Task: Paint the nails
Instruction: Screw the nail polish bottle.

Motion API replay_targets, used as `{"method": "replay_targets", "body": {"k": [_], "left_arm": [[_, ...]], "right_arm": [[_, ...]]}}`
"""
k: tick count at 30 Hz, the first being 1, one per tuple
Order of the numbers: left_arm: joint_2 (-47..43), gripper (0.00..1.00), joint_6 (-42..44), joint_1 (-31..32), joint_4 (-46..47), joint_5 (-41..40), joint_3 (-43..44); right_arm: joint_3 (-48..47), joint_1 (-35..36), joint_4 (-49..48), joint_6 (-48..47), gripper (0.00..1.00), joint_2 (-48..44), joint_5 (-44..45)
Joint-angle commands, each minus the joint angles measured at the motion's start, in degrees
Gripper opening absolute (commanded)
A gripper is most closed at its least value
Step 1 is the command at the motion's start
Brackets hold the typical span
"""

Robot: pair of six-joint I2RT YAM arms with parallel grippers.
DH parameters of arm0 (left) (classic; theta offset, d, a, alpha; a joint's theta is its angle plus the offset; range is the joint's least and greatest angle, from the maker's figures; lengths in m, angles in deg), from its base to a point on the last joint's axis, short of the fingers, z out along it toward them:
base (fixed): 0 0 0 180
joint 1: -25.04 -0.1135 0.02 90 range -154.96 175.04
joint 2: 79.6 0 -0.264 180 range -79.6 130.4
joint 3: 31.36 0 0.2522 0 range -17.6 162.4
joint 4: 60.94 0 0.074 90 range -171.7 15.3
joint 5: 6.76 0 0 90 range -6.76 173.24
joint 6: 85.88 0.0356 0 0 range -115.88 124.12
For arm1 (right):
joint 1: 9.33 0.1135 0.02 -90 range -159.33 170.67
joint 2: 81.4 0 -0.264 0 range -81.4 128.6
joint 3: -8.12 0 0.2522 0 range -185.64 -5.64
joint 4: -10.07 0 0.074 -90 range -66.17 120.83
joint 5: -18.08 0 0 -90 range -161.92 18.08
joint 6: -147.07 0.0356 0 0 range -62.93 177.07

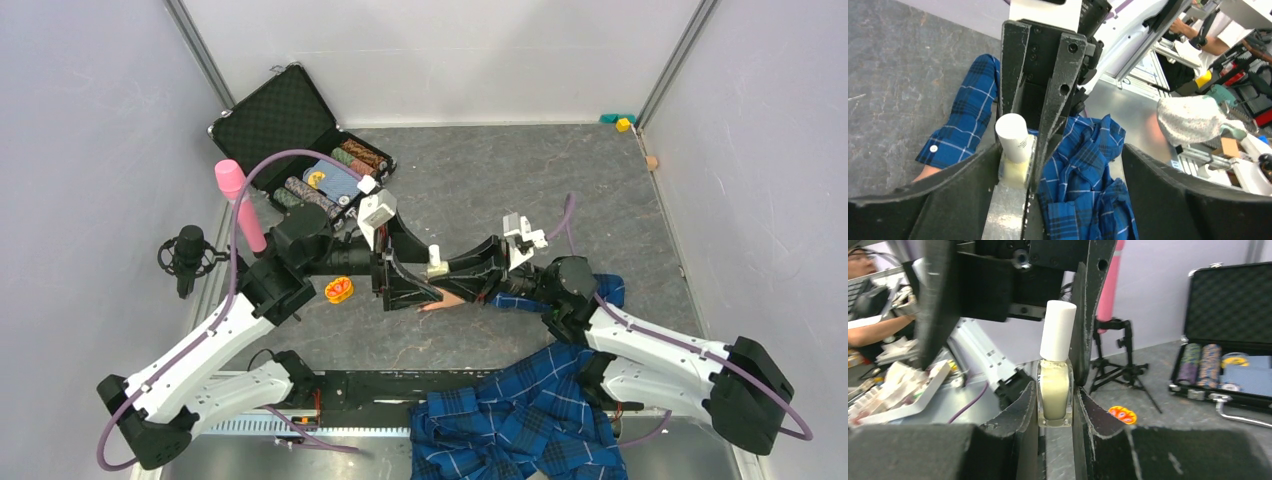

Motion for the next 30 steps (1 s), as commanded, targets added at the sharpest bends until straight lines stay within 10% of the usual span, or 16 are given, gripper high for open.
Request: {"method": "replay_targets", "body": {"k": [1,18,30], "left_arm": [[1.34,1.0,6.22,0.64,-11.5,-4.67,6.54],[4.42,1.0,4.37,0.51,-11.11,-36.01,16.56],[8.68,0.95,6.93,0.46,-9.69,-31.0,12.73]], "right_arm": [[-3.74,-0.36,0.15,-6.56,0.0,-3.64,8.06],[-4.51,-0.31,7.49,-20.66,0.0,-3.86,24.11],[-5.78,2.39,10.33,-22.36,0.0,1.33,29.05]]}}
